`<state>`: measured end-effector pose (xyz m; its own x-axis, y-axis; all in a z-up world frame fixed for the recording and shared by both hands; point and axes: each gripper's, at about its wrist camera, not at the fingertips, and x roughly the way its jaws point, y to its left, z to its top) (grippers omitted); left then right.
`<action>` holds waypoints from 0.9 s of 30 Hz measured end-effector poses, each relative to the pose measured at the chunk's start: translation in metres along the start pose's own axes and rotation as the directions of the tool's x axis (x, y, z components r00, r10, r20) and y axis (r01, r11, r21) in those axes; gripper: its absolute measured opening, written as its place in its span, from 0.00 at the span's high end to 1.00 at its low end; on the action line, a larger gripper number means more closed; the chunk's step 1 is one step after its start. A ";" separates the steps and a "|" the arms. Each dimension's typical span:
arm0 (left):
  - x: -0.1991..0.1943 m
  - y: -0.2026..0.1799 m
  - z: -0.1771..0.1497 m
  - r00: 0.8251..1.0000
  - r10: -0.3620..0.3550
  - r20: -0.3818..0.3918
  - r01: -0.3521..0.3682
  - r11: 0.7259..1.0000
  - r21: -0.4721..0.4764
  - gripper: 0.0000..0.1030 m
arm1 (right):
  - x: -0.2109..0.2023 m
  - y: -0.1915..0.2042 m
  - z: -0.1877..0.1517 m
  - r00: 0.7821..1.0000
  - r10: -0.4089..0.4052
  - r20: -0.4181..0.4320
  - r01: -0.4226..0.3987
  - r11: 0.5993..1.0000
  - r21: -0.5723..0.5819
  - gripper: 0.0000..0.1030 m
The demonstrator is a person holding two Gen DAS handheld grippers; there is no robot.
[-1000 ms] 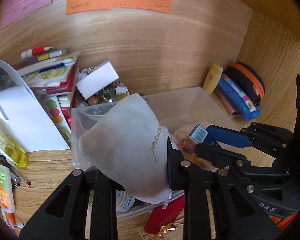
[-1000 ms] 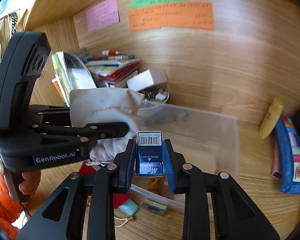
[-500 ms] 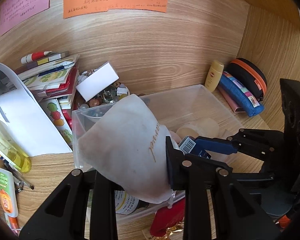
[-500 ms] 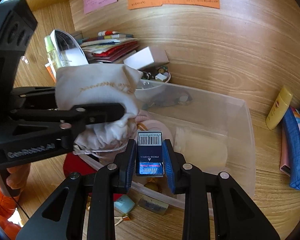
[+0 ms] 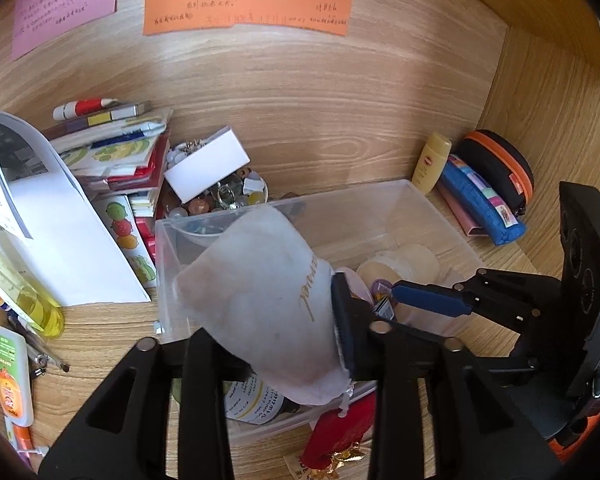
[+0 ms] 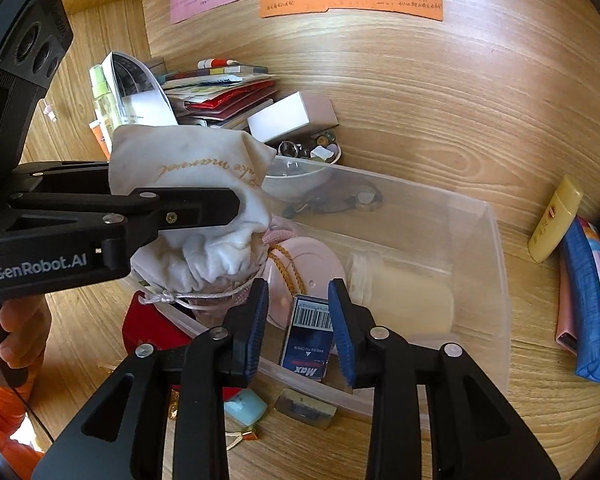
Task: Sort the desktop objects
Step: 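Carry the white pouch and blue card pack over the clear box and release both, then grasp the red tasseled pouch with the left gripper while the right grasps the small green square item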
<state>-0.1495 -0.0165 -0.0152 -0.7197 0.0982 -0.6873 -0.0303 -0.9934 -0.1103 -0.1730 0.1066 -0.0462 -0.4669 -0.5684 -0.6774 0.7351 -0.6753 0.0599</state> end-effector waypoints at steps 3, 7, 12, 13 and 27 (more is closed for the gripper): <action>-0.012 -0.002 0.001 0.999 -0.003 0.054 0.004 1.000 -0.008 0.48 | -0.004 0.002 0.001 1.000 -0.003 0.012 0.003 1.000 -0.005 0.68; -0.025 -0.004 0.003 0.997 -0.022 0.079 0.023 1.000 -0.016 0.44 | -0.011 0.004 0.003 1.000 0.000 0.024 0.000 1.000 -0.009 0.52; -0.043 -0.007 0.003 0.992 0.012 0.127 -0.012 1.000 -0.003 0.43 | -0.029 0.008 0.004 0.996 -0.038 0.075 0.040 0.999 -0.030 0.41; -0.047 -0.008 0.003 0.990 0.020 0.139 -0.020 1.000 0.001 0.42 | -0.034 0.008 0.003 0.995 -0.046 0.084 0.048 0.998 -0.030 0.38; -0.066 -0.011 -0.033 0.995 0.061 0.084 -0.066 0.996 0.054 0.25 | -0.052 -0.005 -0.028 0.993 -0.110 0.043 0.110 0.994 0.000 0.33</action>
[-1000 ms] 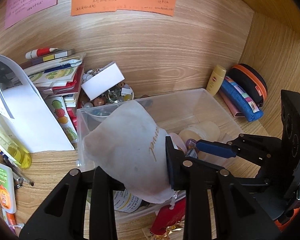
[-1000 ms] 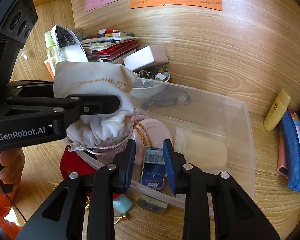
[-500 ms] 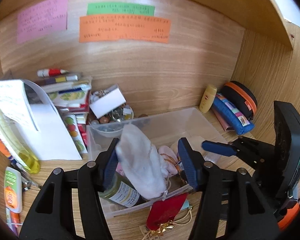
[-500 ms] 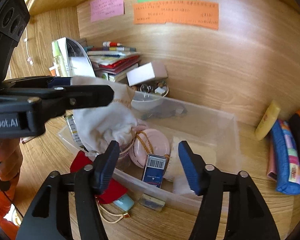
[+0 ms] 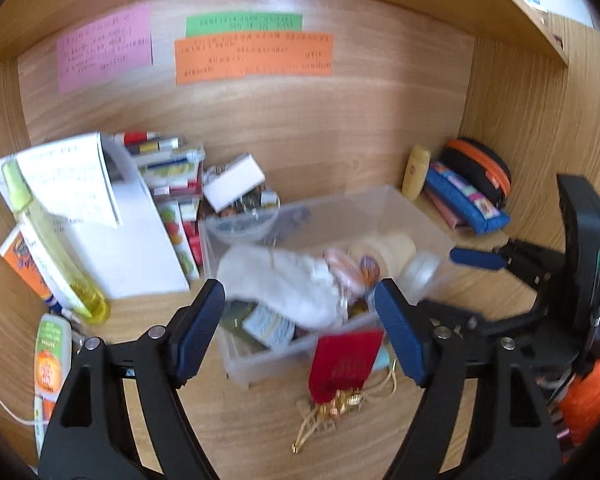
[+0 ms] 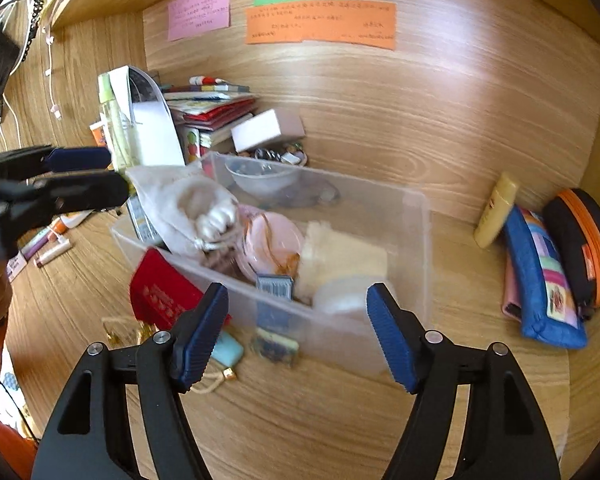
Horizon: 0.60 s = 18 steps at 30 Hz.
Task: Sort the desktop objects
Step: 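Grasp the red tasseled pouch with the left gripper while the right grasps the small green square item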
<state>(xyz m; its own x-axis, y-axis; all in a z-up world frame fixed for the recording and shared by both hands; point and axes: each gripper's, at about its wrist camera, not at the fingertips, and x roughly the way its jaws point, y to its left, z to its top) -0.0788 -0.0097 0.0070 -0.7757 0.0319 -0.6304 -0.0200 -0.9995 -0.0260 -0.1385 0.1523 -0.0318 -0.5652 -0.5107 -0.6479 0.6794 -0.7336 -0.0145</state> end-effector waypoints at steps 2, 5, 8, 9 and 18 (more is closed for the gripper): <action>0.001 -0.002 -0.008 1.000 -0.004 -0.023 0.004 1.000 0.003 0.25 | -0.002 -0.004 -0.005 1.000 -0.002 -0.013 0.002 1.000 0.011 0.33; 0.003 -0.006 -0.022 0.998 0.003 -0.058 -0.002 1.000 0.022 0.25 | -0.006 -0.007 -0.011 1.000 -0.014 -0.017 0.015 1.000 0.015 0.32; 0.009 -0.008 -0.035 0.994 0.005 -0.105 -0.003 1.000 0.022 0.25 | -0.009 -0.011 -0.017 1.000 -0.013 -0.027 0.014 0.999 0.029 0.32; 0.012 -0.008 -0.037 0.993 0.001 -0.118 0.001 1.000 0.019 0.25 | -0.010 -0.013 -0.019 0.999 -0.012 -0.031 0.013 0.999 0.033 0.32; 0.041 -0.010 -0.053 0.976 -0.050 -0.212 0.048 0.999 -0.015 0.25 | 0.003 -0.016 -0.035 0.995 0.030 -0.100 -0.022 0.996 0.083 0.32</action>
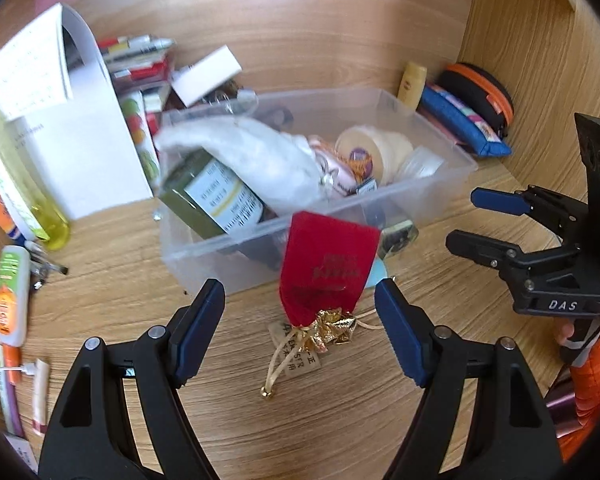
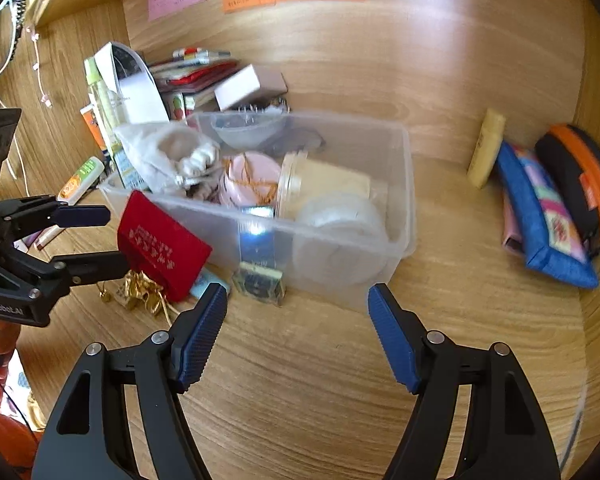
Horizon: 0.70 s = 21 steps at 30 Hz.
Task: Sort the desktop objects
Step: 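Grasp the red tasseled pouch with the left gripper while the right grasps the small green square item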
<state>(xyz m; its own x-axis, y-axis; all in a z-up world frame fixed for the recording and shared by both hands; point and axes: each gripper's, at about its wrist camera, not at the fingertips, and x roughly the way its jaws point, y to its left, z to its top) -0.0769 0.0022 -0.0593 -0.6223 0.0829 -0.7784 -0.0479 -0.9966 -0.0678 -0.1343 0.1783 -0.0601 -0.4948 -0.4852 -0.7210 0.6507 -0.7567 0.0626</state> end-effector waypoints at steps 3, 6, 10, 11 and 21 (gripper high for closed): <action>0.010 0.001 0.000 1.000 -0.014 -0.023 0.014 1.000 -0.007 0.25 | 0.014 -0.001 -0.002 0.999 0.020 -0.042 -0.018 0.999 0.030 0.32; 0.018 0.002 0.000 0.999 -0.037 -0.036 0.036 0.999 -0.013 0.29 | 0.026 -0.001 -0.002 0.996 0.052 -0.076 -0.046 0.996 0.080 0.32; 0.025 -0.001 0.000 0.997 -0.063 -0.053 0.063 0.998 0.005 0.43 | 0.039 -0.001 0.000 0.993 0.073 -0.098 -0.060 0.990 0.131 0.32; 0.027 -0.002 0.000 0.996 -0.071 -0.055 0.072 0.997 0.009 0.45 | 0.040 0.000 0.000 0.992 0.081 -0.101 -0.066 0.988 0.141 0.32; 0.034 0.007 -0.002 0.988 -0.141 -0.064 0.141 0.990 -0.014 0.64 | 0.051 0.022 0.002 0.995 0.023 -0.093 -0.014 0.996 0.088 0.55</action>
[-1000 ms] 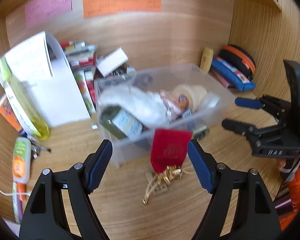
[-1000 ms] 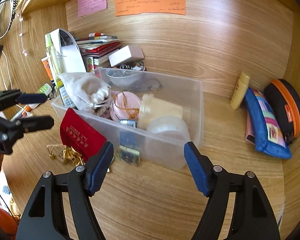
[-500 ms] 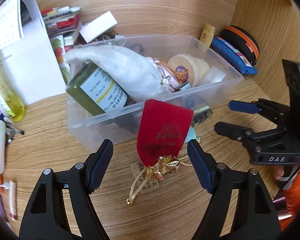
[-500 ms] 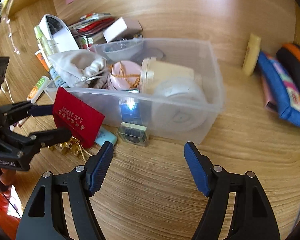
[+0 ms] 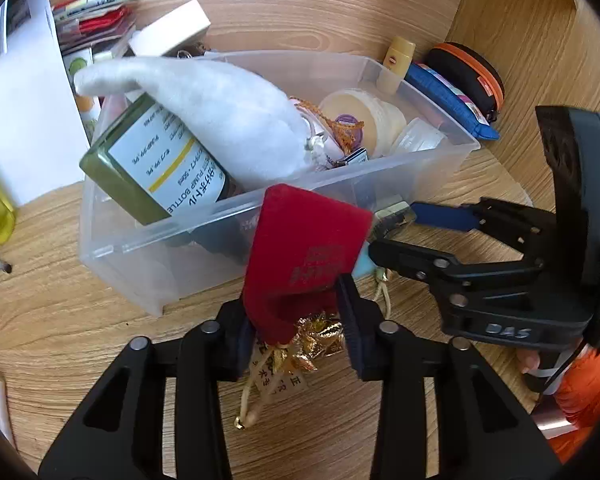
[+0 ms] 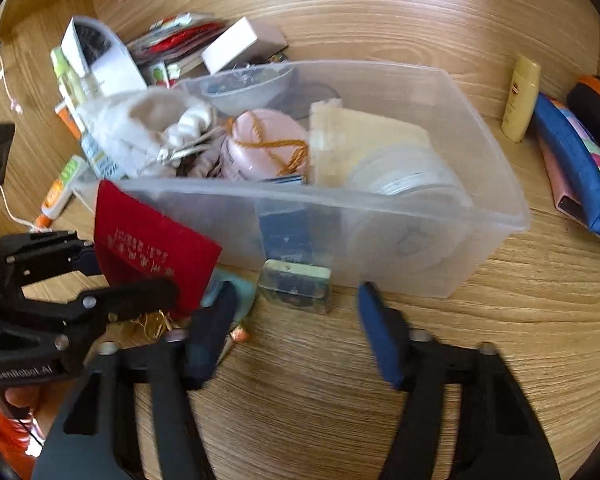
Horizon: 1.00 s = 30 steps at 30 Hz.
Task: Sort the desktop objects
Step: 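Grasp the red tasseled pouch with the left gripper while the right grasps the small green square item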
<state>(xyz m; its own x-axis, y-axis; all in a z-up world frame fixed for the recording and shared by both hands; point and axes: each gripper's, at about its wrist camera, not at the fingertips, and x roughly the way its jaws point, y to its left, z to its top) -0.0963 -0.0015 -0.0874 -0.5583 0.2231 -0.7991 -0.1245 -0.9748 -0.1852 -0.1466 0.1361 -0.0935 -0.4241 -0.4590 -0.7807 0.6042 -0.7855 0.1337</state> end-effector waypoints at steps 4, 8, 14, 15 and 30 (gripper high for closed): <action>-0.004 0.000 -0.002 1.000 0.006 0.017 -0.006 1.000 -0.003 0.69 | 0.003 0.003 0.001 1.000 -0.003 -0.006 0.003 1.000 0.006 0.63; -0.011 0.004 -0.004 0.999 -0.012 0.033 0.013 1.000 -0.013 0.76 | 0.002 0.003 0.000 1.000 0.009 -0.005 -0.009 1.000 0.008 0.67; -0.019 0.009 -0.007 0.999 -0.005 0.044 0.008 0.998 -0.057 0.81 | -0.002 0.004 -0.002 1.000 0.007 -0.003 -0.007 1.000 0.002 0.68; -0.022 0.009 -0.007 0.999 0.001 0.051 0.003 0.998 -0.064 0.84 | -0.004 0.003 -0.003 1.000 0.008 -0.001 -0.008 1.000 0.002 0.68; -0.072 -0.012 -0.005 0.978 0.066 0.200 -0.056 0.997 -0.059 0.88 | -0.055 0.005 -0.002 0.993 0.054 0.105 -0.052 0.998 -0.028 0.68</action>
<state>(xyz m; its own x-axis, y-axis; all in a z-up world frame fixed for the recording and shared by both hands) -0.0504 -0.0063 -0.0305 -0.7181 0.1526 -0.6790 -0.0446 -0.9838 -0.1739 -0.1187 0.1580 -0.0511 -0.4590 -0.5420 -0.7040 0.6440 -0.7488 0.1566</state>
